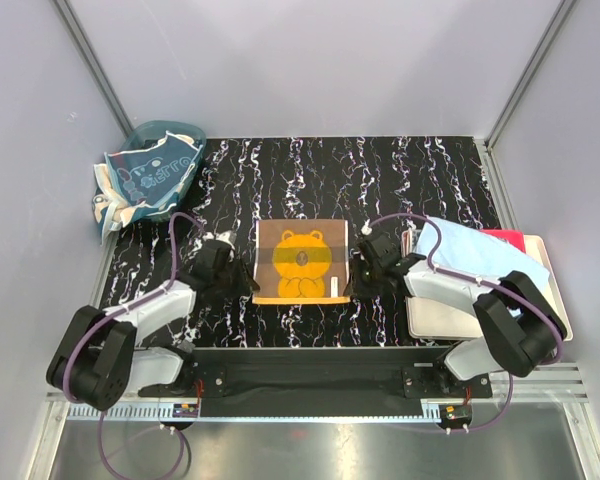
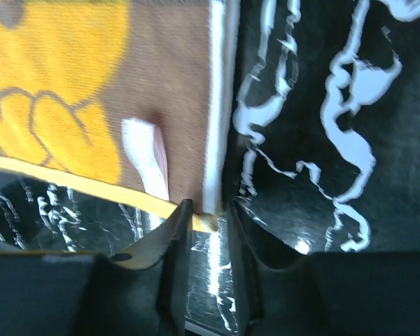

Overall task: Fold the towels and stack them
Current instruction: Fold the towel

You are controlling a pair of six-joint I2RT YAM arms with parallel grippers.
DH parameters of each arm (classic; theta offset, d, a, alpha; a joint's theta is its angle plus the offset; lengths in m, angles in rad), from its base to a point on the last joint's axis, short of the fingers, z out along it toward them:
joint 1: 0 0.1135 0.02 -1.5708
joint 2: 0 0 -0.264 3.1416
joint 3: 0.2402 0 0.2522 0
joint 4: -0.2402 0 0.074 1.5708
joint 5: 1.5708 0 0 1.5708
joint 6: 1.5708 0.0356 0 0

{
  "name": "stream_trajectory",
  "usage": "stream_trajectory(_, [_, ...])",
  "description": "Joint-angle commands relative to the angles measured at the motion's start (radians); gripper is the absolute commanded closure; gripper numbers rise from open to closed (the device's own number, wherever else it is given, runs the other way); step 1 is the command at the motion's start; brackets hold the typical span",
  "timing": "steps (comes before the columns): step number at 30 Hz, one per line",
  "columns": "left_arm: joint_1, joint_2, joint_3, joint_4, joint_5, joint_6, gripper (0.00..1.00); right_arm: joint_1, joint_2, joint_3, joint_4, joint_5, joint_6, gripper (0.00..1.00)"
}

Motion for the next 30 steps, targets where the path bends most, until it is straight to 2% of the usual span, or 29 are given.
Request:
stream_trajectory(1, [0.001, -0.068, -0.009, -0.051, -0.035, 0.016, 0.67, 0.005, -0.052, -0.009, -0.002, 0.027, 0.024, 0.62])
stream_trajectory(2, [0.001, -0.087, 0.014, -0.072, -0.067, 0.022, 0.61, 0.003, -0.061, 0.004, -0.013, 0.033, 0.018, 0.58])
stream_trajectory(4, [0.003, -0.146, 0.054, -0.156, -0.101, 0.051, 0.57, 0.005, -0.090, 0.029, -0.068, 0.070, -0.002, 0.53])
stream_trajectory(6, [0.006, -0.172, 0.143, -0.244, -0.158, 0.079, 0.56, 0.002, -0.116, 0.089, -0.146, 0.113, -0.031, 0.53])
stream_trajectory(9, [0.012, -0.186, 0.246, -0.250, -0.186, 0.091, 0.56, 0.002, -0.127, 0.188, -0.192, 0.193, -0.059, 0.55])
stream_trajectory(12, [0.016, -0.085, 0.318, -0.139, -0.099, 0.076, 0.60, 0.003, -0.046, 0.308, -0.137, 0.158, -0.083, 0.67])
stream_trajectory(14, [0.016, 0.046, 0.365, -0.064, -0.042, 0.060, 0.67, 0.003, 0.035, 0.426, -0.116, 0.101, -0.098, 0.79])
stream_trajectory(16, [0.016, 0.143, 0.400, 0.047, 0.004, 0.056, 0.74, 0.003, 0.168, 0.535, -0.071, 0.055, -0.117, 0.85])
stream_trajectory(21, [0.046, 0.425, 0.514, 0.264, 0.133, 0.059, 0.83, -0.001, 0.448, 0.714, 0.029, -0.038, -0.149, 0.92])
stream_trajectory(24, [0.079, 0.513, 0.562, 0.334, 0.208, 0.028, 0.88, -0.008, 0.560, 0.804, 0.058, -0.098, -0.140, 0.94])
stream_trajectory(30, [0.119, 0.612, 0.597, 0.359, 0.222, 0.036, 0.87, -0.043, 0.681, 0.845, 0.130, -0.166, -0.109, 0.94])
